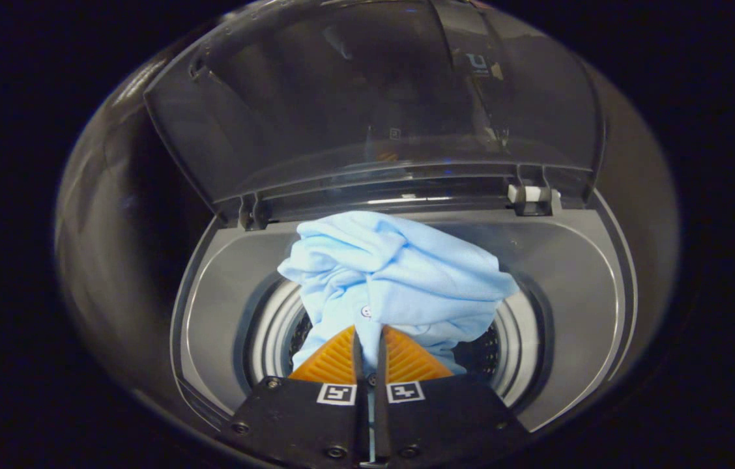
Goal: Put the clothes into the washing machine and then close the washing machine lid.
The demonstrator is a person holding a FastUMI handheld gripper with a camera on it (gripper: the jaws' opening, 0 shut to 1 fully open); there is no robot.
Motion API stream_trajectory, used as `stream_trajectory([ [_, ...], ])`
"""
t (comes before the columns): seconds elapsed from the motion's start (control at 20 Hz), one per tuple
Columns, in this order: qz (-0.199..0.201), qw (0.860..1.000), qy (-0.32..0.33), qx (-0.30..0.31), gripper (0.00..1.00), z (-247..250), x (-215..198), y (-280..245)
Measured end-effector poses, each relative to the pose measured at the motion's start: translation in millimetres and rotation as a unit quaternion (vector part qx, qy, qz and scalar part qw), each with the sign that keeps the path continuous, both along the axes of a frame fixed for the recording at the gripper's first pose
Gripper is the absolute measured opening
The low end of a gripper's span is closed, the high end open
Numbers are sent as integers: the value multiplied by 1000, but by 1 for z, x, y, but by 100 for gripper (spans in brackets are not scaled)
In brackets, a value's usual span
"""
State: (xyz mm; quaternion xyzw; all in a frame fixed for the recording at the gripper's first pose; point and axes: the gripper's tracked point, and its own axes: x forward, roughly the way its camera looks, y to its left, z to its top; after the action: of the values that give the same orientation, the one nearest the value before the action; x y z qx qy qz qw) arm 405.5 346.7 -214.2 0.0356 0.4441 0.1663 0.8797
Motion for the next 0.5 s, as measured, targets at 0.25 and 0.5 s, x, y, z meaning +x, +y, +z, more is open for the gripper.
stream_trajectory([
  [0.25, -10, 1000, 9, -16, 17, -6, -4, -2],
  [0.5, -17, 999, -17, -26, 66, -1, -1, -4],
])
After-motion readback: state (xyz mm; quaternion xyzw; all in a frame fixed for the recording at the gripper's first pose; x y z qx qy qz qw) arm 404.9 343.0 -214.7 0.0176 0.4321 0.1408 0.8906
